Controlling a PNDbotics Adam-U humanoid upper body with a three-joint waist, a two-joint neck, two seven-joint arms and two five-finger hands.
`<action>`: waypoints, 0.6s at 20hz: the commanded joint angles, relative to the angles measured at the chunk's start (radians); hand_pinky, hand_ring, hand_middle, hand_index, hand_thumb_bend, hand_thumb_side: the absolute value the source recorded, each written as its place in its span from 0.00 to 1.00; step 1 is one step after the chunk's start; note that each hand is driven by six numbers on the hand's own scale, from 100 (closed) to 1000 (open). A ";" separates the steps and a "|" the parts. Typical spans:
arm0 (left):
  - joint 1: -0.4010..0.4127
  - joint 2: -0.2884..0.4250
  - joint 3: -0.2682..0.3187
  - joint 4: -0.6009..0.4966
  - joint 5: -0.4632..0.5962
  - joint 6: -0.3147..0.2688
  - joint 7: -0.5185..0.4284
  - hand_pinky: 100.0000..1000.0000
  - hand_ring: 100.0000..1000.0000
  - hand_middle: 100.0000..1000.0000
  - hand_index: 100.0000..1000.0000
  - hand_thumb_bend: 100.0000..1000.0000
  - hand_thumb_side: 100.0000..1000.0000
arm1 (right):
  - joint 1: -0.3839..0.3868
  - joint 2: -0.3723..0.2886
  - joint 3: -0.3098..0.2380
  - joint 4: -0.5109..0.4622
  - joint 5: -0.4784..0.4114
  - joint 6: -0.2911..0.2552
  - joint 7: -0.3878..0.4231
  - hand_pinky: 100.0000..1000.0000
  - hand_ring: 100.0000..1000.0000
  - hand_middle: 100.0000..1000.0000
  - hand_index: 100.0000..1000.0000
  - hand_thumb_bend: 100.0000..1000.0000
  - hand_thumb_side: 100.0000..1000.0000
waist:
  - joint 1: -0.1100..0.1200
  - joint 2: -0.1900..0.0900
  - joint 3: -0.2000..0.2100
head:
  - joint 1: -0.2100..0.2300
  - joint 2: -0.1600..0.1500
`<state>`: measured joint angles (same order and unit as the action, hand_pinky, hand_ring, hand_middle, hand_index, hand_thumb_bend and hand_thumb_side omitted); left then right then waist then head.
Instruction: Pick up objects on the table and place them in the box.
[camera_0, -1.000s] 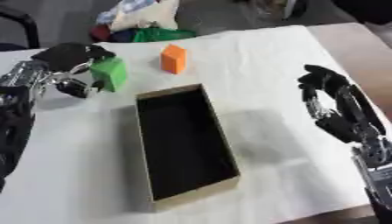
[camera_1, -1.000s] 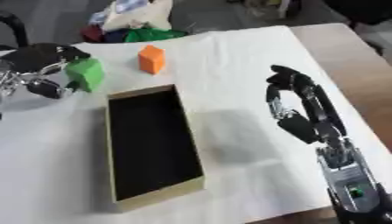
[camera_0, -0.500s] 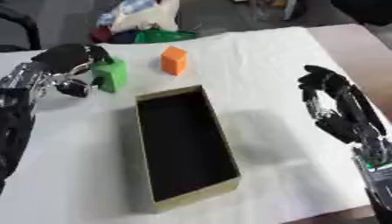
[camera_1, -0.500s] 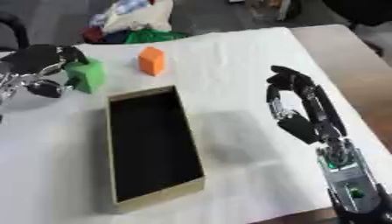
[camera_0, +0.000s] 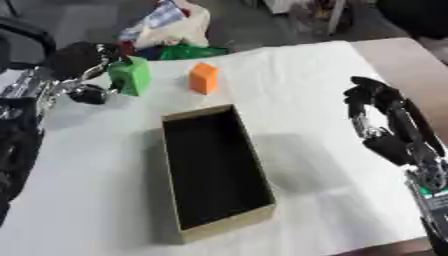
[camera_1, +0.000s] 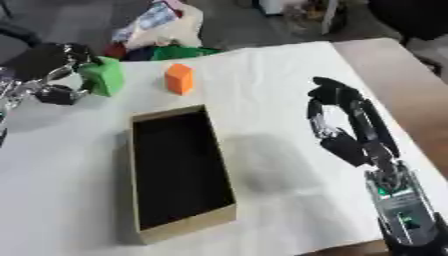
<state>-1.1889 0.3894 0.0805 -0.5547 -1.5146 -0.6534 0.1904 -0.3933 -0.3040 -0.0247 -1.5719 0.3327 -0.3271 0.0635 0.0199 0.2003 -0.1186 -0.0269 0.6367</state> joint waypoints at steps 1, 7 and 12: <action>-0.020 0.028 -0.018 -0.046 0.029 -0.033 0.001 0.56 0.46 0.39 0.75 0.01 0.00 | -0.004 -0.007 -0.005 -0.012 0.009 -0.003 0.005 0.74 0.67 0.65 0.88 0.00 0.61 | -0.003 -0.032 0.005 | 0.001 0.012; 0.000 0.031 -0.076 -0.127 0.094 -0.112 -0.008 0.56 0.46 0.40 0.75 0.05 0.00 | 0.001 0.006 -0.003 -0.014 0.022 -0.005 0.010 0.74 0.67 0.65 0.88 0.00 0.59 | -0.010 -0.073 0.022 | -0.008 0.026; 0.033 0.037 -0.155 -0.224 0.156 -0.188 -0.013 0.58 0.47 0.41 0.75 0.12 0.00 | 0.004 0.016 -0.001 -0.016 0.031 -0.006 0.013 0.74 0.67 0.65 0.88 0.00 0.59 | -0.014 -0.100 0.048 | -0.013 0.034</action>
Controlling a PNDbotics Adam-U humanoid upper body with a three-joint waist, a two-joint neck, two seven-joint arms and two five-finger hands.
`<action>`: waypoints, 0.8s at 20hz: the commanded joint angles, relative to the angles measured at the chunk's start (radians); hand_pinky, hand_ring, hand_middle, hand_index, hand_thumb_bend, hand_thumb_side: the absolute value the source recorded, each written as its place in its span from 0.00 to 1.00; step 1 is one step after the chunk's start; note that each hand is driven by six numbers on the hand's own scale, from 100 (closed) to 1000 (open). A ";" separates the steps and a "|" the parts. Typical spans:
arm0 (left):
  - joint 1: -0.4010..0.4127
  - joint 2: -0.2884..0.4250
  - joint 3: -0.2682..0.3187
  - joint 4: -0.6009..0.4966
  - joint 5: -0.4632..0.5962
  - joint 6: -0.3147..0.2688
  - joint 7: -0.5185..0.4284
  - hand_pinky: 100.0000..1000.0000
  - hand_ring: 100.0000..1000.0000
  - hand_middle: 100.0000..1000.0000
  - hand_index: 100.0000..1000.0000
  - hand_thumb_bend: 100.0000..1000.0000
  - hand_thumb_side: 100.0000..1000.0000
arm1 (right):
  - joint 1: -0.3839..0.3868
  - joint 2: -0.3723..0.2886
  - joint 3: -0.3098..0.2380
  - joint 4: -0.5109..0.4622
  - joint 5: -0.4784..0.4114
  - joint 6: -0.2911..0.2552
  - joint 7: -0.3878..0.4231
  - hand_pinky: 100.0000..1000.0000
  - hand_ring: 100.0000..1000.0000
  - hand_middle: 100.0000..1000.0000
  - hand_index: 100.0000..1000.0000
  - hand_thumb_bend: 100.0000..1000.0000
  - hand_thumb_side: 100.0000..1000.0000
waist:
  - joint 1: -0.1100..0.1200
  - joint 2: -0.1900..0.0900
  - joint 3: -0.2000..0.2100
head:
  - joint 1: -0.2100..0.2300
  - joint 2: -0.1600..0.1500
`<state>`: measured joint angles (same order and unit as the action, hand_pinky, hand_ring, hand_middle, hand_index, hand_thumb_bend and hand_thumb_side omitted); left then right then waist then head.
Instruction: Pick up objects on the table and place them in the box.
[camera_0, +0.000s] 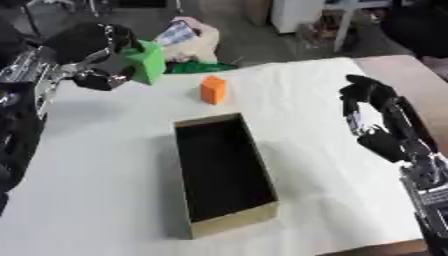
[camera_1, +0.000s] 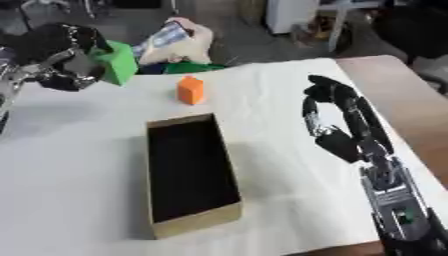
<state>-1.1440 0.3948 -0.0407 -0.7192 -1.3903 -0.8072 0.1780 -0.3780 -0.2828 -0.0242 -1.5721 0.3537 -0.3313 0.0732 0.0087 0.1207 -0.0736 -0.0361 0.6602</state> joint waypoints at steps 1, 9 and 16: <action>-0.004 0.032 -0.053 -0.081 0.043 -0.050 -0.001 0.58 0.47 0.41 0.75 0.13 0.00 | -0.010 -0.004 -0.002 -0.016 0.011 -0.001 0.004 0.74 0.67 0.65 0.88 0.00 0.59 | -0.003 -0.025 0.007 | -0.005 0.012; 0.053 0.008 -0.231 -0.245 0.137 -0.100 -0.018 0.58 0.48 0.41 0.75 0.14 0.00 | -0.009 0.002 0.001 -0.019 0.014 0.000 0.006 0.74 0.67 0.65 0.88 0.00 0.59 | -0.001 -0.043 0.016 | -0.008 0.022; 0.086 -0.045 -0.365 -0.358 0.254 -0.100 -0.107 0.58 0.47 0.41 0.75 0.08 0.00 | -0.013 0.003 0.003 -0.018 0.012 0.000 0.009 0.74 0.67 0.65 0.88 0.00 0.59 | -0.003 -0.041 0.008 | -0.019 0.019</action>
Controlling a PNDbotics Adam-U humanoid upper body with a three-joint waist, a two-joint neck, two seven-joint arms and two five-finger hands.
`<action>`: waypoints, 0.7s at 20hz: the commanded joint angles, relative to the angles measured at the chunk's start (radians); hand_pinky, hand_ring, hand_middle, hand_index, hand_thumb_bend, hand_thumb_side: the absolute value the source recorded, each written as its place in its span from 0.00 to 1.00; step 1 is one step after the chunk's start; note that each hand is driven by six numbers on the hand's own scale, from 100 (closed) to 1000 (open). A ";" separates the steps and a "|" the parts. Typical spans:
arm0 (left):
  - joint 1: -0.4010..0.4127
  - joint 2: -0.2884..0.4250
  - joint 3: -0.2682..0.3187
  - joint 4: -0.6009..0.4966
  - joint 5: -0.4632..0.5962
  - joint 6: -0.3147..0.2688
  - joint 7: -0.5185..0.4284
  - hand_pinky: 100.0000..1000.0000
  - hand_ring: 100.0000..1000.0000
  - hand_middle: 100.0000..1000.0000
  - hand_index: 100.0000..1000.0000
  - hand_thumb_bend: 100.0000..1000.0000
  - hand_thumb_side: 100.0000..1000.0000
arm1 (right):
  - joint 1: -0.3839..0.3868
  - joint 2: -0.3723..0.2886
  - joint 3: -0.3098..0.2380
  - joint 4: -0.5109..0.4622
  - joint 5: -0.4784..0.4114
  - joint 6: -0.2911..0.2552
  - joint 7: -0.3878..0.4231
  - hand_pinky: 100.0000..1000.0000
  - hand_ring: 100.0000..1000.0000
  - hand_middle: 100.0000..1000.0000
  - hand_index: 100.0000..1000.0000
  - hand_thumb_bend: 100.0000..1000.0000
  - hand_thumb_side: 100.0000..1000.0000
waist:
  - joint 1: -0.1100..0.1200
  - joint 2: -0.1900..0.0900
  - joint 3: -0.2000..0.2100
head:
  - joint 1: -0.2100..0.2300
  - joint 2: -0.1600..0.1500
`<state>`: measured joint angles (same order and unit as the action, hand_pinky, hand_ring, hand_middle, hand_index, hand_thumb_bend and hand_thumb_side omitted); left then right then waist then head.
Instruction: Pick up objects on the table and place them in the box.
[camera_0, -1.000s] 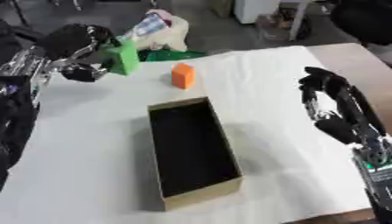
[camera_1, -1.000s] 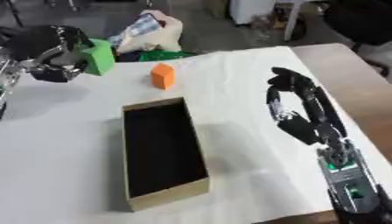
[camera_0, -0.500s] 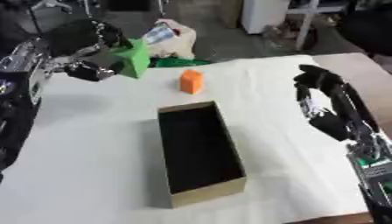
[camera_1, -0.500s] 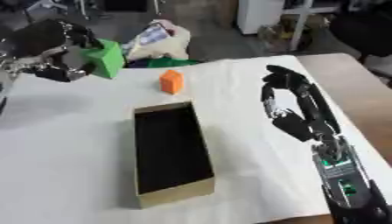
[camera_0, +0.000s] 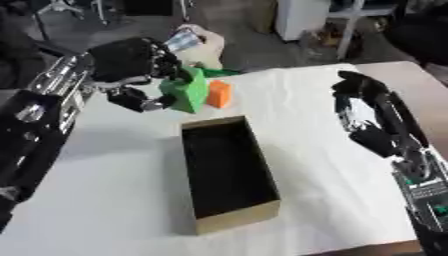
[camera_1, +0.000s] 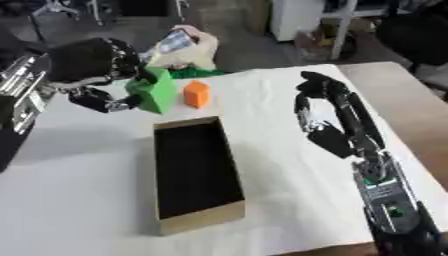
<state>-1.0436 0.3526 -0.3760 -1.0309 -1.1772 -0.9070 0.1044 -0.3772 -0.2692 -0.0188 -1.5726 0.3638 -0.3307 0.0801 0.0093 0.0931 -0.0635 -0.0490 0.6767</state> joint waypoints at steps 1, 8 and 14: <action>-0.010 -0.013 -0.046 -0.058 0.061 0.000 -0.052 0.58 0.47 0.41 0.75 0.07 0.00 | -0.015 -0.010 -0.002 -0.018 0.002 -0.001 0.002 0.74 0.67 0.65 0.88 0.00 0.59 | -0.005 -0.013 -0.004 | -0.007 0.003; 0.021 -0.065 -0.106 -0.084 0.147 0.000 -0.206 0.58 0.48 0.41 0.75 0.02 0.00 | -0.021 -0.010 -0.002 -0.015 0.000 -0.002 0.003 0.74 0.67 0.65 0.88 0.00 0.59 | -0.011 -0.005 -0.014 | -0.012 0.001; 0.061 -0.095 -0.141 -0.075 0.151 0.000 -0.291 0.59 0.48 0.42 0.76 0.01 0.00 | -0.024 -0.011 -0.002 -0.013 -0.002 -0.002 0.002 0.74 0.67 0.65 0.88 0.00 0.59 | -0.014 0.002 -0.019 | -0.012 -0.001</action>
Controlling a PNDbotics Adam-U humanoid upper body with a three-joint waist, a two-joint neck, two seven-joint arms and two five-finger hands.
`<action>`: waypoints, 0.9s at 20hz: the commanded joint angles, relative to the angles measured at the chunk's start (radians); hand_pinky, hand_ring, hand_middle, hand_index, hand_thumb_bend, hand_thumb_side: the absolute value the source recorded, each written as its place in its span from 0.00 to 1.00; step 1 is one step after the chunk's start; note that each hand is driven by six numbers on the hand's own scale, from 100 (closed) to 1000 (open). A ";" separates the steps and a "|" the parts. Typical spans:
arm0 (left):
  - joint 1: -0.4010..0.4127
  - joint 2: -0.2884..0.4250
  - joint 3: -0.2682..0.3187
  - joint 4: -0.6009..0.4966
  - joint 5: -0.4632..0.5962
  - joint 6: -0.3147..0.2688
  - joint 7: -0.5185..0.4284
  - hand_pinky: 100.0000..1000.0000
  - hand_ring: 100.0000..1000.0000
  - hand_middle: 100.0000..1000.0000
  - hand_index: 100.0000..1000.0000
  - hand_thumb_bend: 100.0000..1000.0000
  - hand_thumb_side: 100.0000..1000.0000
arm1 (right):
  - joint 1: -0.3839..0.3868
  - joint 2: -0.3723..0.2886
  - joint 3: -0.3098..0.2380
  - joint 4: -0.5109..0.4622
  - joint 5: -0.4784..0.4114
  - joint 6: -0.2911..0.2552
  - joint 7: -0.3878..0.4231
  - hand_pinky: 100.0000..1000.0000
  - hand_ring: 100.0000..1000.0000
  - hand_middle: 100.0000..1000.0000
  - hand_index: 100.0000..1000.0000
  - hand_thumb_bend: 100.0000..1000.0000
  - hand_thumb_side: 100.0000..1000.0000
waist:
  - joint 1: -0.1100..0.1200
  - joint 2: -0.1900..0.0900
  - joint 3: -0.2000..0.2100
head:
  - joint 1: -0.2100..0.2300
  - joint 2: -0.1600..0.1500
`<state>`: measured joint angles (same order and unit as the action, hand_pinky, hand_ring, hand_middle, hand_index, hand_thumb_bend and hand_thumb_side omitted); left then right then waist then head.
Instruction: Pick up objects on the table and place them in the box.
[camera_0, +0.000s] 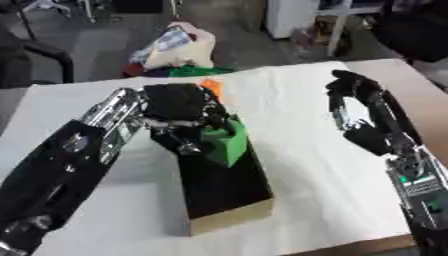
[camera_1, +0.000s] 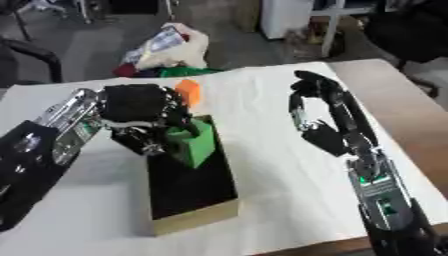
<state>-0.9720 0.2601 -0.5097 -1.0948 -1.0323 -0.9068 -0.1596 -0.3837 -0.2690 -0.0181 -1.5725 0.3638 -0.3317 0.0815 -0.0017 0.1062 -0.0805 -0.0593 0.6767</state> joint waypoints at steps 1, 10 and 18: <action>-0.005 -0.005 -0.012 -0.011 0.004 0.000 -0.036 0.59 0.49 0.42 0.76 0.01 0.00 | -0.017 -0.011 -0.003 -0.013 -0.002 -0.001 0.001 0.74 0.67 0.65 0.88 0.00 0.59 | -0.003 -0.010 -0.002 | -0.002 -0.002; 0.012 0.029 -0.023 -0.061 -0.035 0.000 -0.052 0.67 0.58 0.58 0.89 0.25 0.20 | -0.017 -0.013 -0.002 -0.012 -0.003 0.001 -0.002 0.74 0.67 0.65 0.88 0.00 0.59 | -0.003 -0.005 0.006 | -0.002 -0.002; 0.029 0.107 0.006 -0.136 0.001 0.000 -0.008 0.71 0.65 0.66 0.92 0.41 0.57 | -0.037 -0.029 0.006 0.003 0.005 0.004 0.003 0.74 0.67 0.65 0.88 0.00 0.58 | -0.007 -0.012 0.028 | -0.006 0.003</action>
<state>-0.9282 0.3315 -0.5255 -1.2004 -1.0489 -0.9023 -0.1764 -0.4009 -0.2716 -0.0131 -1.5642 0.3642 -0.3294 0.0835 -0.0037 0.1102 -0.0510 -0.0626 0.6767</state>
